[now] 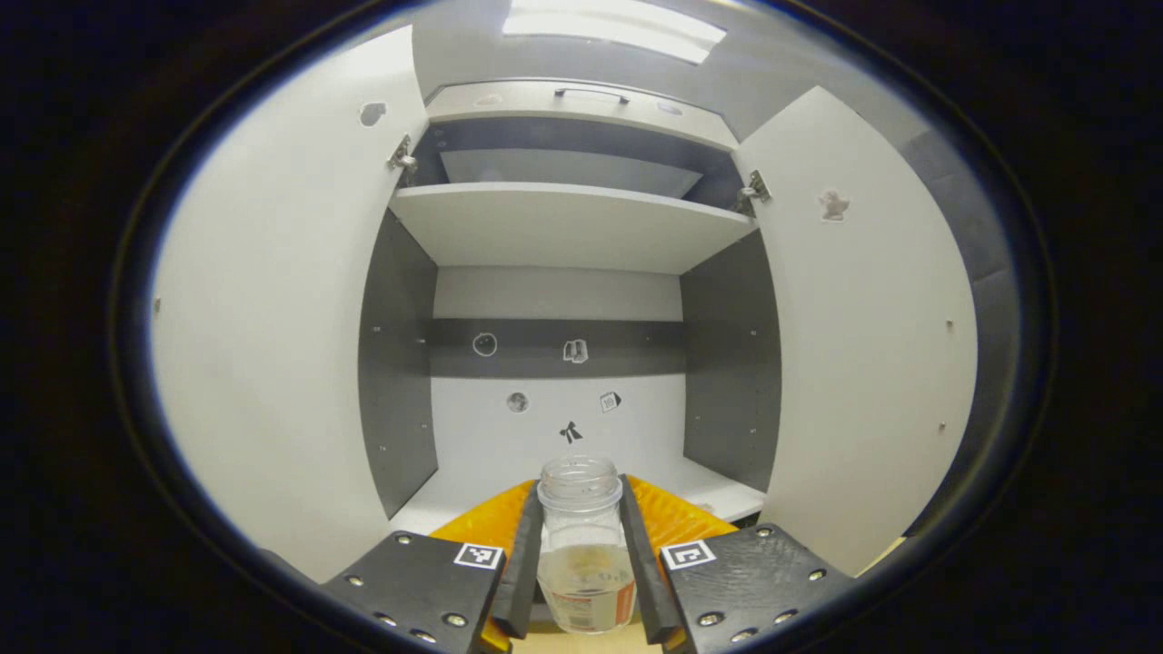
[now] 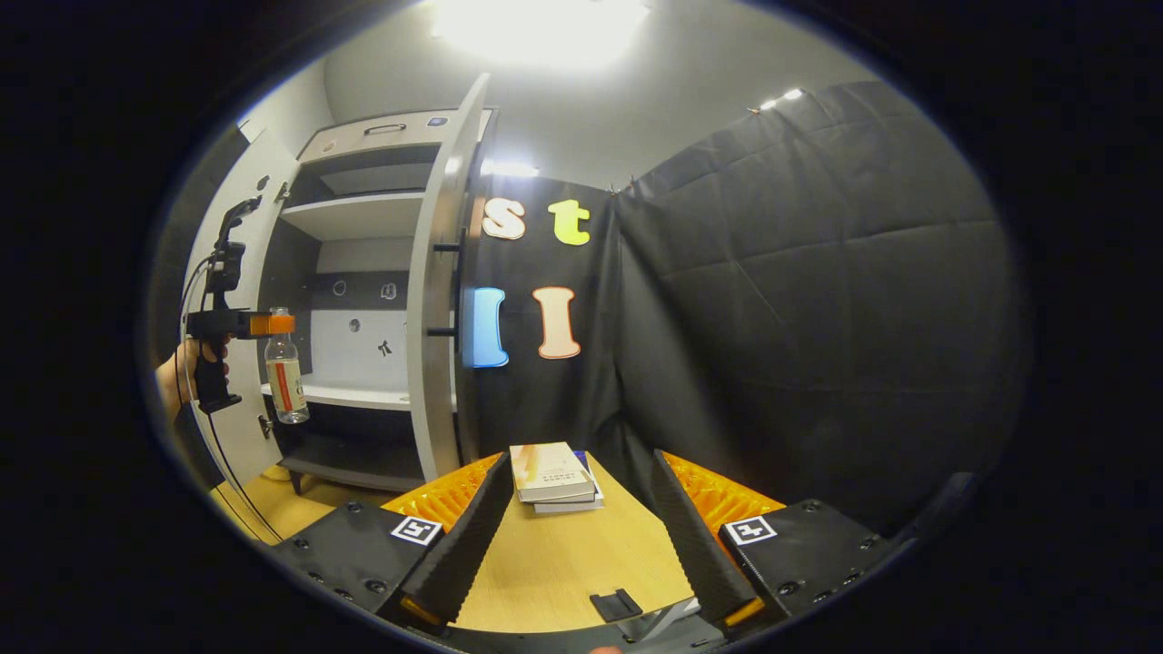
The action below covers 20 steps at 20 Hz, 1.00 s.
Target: Grasp the bottle in the cabinet with the left hand and place it on the coaster, then close the right door with the right hand and the left door with the left hand.
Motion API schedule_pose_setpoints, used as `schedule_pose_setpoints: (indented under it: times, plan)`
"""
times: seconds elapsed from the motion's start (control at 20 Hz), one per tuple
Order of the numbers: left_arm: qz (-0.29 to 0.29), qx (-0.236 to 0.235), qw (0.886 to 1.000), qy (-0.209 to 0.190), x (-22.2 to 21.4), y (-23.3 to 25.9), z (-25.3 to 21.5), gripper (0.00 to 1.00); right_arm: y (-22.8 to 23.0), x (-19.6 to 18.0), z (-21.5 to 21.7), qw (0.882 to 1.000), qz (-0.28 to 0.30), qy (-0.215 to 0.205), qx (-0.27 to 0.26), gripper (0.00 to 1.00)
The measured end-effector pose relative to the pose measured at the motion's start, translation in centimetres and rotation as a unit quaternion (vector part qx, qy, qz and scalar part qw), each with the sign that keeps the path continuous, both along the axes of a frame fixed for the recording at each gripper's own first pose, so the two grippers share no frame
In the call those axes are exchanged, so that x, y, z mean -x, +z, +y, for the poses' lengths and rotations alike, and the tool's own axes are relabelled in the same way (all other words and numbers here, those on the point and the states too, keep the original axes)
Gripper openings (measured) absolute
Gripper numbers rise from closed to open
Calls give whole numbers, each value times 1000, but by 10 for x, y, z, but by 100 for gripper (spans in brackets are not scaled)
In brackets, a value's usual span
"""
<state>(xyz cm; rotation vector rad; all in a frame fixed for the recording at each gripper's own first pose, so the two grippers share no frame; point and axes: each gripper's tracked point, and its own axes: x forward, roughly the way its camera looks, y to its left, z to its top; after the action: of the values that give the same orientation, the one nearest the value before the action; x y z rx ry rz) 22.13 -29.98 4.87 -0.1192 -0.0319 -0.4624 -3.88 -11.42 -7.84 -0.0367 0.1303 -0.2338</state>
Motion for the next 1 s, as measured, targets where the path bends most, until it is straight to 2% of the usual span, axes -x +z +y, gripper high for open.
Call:
schedule_pose_setpoints:
  times: [0.45, 0.8, 1.0]
  plan:
    - [27, 2, 1000, 6, 50, -57, 15, 48, -10, 27, 13, 999, 8, 33, 2, 97]
    - [43, 12, 999, -4, 81, -104, 19, 49, -20, 39, 13, 999, 16, 34, 0, 97]
    - [47, -2, 999, -11, 94, -133, 13, 48, -20, 43, 10, 999, 18, 32, 12, 97]
